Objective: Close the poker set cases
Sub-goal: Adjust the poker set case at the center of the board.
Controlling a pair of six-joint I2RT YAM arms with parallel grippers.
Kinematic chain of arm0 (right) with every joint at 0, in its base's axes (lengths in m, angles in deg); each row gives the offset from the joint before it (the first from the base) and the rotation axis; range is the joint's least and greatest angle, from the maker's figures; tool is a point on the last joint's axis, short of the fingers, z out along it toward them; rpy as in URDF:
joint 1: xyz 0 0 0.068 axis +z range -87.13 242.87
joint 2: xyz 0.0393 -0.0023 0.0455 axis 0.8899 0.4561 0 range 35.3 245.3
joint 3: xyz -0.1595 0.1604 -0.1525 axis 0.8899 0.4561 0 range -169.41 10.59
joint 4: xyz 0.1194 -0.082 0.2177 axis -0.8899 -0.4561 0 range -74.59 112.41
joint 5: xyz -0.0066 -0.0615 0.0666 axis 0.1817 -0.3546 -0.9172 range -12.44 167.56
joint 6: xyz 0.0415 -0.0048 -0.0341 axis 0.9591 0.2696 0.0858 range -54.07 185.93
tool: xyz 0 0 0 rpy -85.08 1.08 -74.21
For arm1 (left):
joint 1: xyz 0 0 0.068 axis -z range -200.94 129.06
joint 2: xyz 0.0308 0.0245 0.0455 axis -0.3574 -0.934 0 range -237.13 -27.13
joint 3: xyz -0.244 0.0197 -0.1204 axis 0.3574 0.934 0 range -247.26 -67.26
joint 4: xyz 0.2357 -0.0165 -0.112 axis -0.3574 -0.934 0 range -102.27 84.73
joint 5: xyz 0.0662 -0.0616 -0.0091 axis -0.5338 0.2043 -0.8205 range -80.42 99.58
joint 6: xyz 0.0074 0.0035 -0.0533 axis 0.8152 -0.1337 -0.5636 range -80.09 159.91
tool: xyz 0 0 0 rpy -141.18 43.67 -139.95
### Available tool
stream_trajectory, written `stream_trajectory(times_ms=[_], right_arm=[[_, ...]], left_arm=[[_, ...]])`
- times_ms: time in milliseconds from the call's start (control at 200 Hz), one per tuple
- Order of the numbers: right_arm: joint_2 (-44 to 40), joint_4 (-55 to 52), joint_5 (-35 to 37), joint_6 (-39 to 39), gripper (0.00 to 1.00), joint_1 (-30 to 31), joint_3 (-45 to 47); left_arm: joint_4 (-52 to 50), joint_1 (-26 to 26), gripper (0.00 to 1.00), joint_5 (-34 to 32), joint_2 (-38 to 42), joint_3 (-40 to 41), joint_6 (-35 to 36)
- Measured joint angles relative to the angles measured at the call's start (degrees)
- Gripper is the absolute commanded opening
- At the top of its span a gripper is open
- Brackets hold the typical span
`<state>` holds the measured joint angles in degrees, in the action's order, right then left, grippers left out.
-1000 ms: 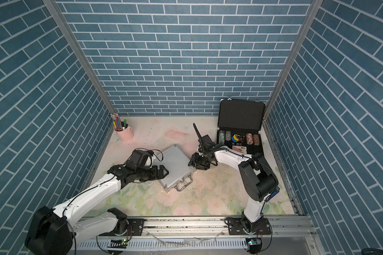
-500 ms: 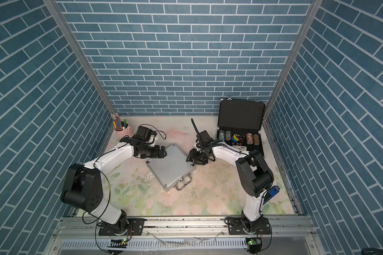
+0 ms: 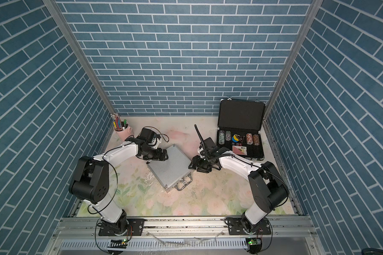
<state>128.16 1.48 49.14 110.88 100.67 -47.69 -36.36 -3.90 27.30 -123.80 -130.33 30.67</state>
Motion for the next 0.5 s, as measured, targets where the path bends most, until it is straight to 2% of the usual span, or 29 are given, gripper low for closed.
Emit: stream_trajectory(times_ms=[350,500], right_arm=[[8.8,-1.7,0.0,-0.2,0.54,-0.7,-7.9],[9.0,-2.3,0.6,-1.2,0.5,-0.9,-8.2]], left_arm=[[2.3,0.7,0.93,3.2,9.4,11.6,-4.2],[3.4,1.2,0.93,3.7,11.5,14.1,-6.0]])
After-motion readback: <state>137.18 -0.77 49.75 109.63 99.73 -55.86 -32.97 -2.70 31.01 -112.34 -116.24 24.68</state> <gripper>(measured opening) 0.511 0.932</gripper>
